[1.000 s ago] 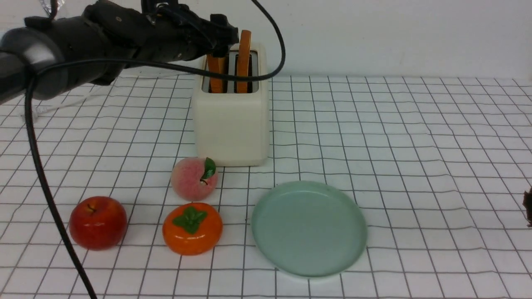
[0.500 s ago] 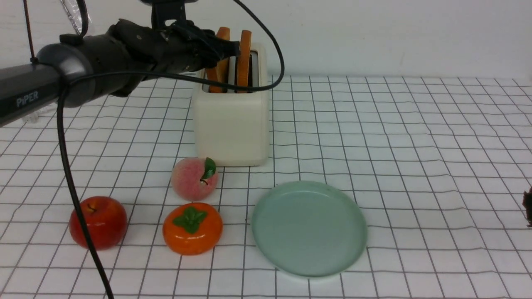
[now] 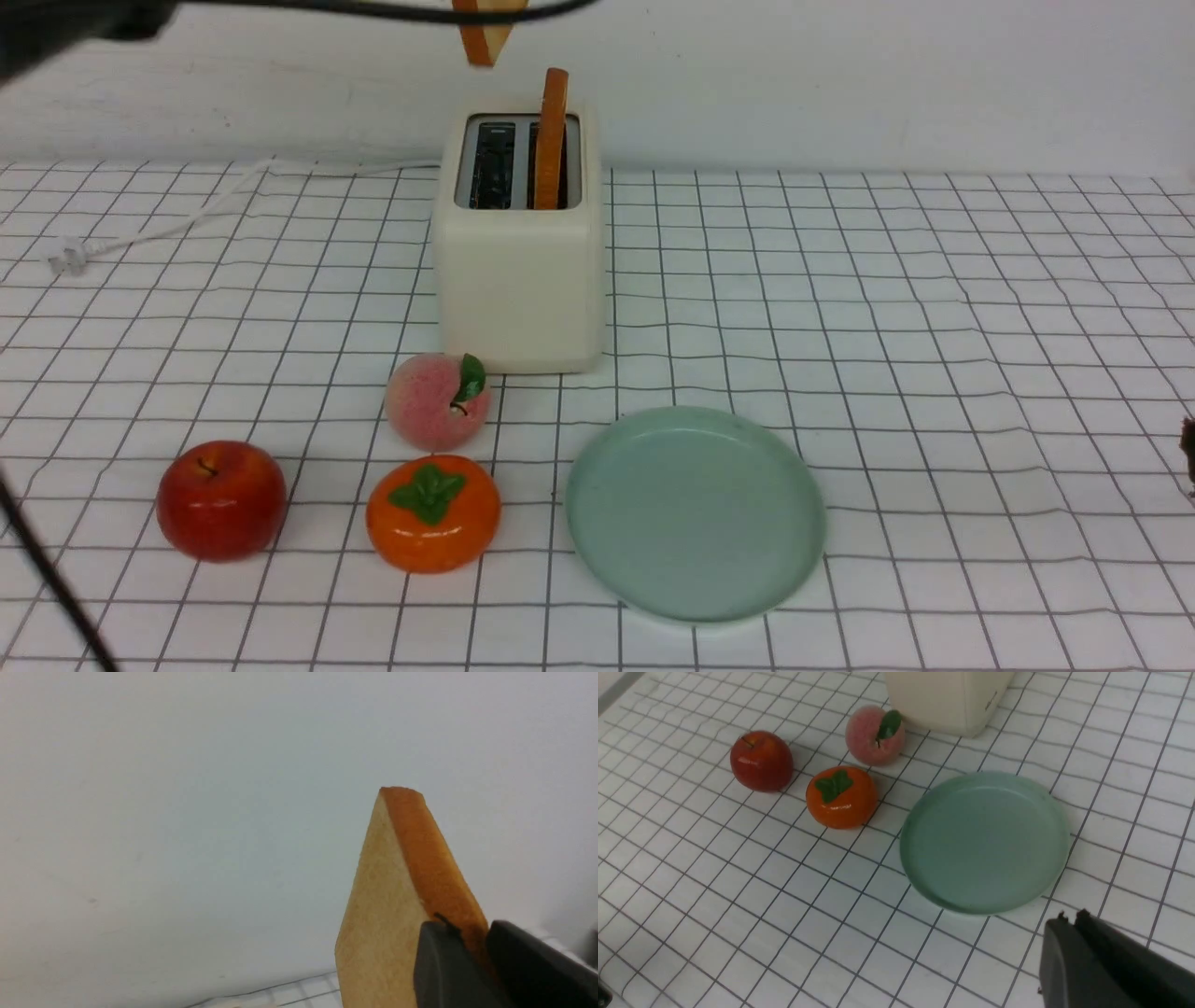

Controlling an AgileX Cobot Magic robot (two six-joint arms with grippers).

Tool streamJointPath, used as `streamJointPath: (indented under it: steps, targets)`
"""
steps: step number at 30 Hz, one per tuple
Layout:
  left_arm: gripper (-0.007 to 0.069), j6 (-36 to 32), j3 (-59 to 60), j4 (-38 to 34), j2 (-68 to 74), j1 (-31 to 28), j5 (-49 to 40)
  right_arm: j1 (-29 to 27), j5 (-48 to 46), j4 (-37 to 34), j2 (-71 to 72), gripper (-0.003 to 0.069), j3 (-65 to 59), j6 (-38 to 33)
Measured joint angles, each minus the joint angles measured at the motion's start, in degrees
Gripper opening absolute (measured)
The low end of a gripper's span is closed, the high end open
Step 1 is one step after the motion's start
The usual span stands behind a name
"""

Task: Take toasted bread from bread machine on white checkered table place on plate.
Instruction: 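Place the slice of bread on the plate with the left gripper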

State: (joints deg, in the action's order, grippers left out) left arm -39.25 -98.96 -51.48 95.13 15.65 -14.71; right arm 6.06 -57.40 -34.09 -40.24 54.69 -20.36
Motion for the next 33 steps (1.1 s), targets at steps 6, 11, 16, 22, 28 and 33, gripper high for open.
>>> streamJointPath:
  steps: [6,11,16,22,28,33]
  targets:
    - [0.0091,12.53,-0.18,7.24,-8.51,0.0,-22.07,0.0,-2.07,0.25,2.64,0.0024,2.03,0.0]
    - [0.0091,21.46,2.13,10.68,-11.0,0.0,-38.35,0.0,-8.7,0.45,4.16,0.0024,5.37,0.59]
    - [0.0091,18.47,15.96,3.91,-10.55,3.69,-39.43,0.0,-11.4,3.36,6.7,0.0026,5.97,3.54]
    - [0.0091,11.64,25.96,-3.45,-6.18,12.4,-26.13,0.0,-13.34,6.29,8.72,0.0029,6.03,5.69]
    - [0.0091,10.06,26.3,-8.12,1.19,14.77,-15.79,0.0,-14.91,6.24,8.8,0.0032,6.03,5.88]
    - [0.0091,9.11,26.36,-11.38,6.2,14.77,-13.18,0.0,-15.18,6.24,8.8,0.0032,6.03,5.92]
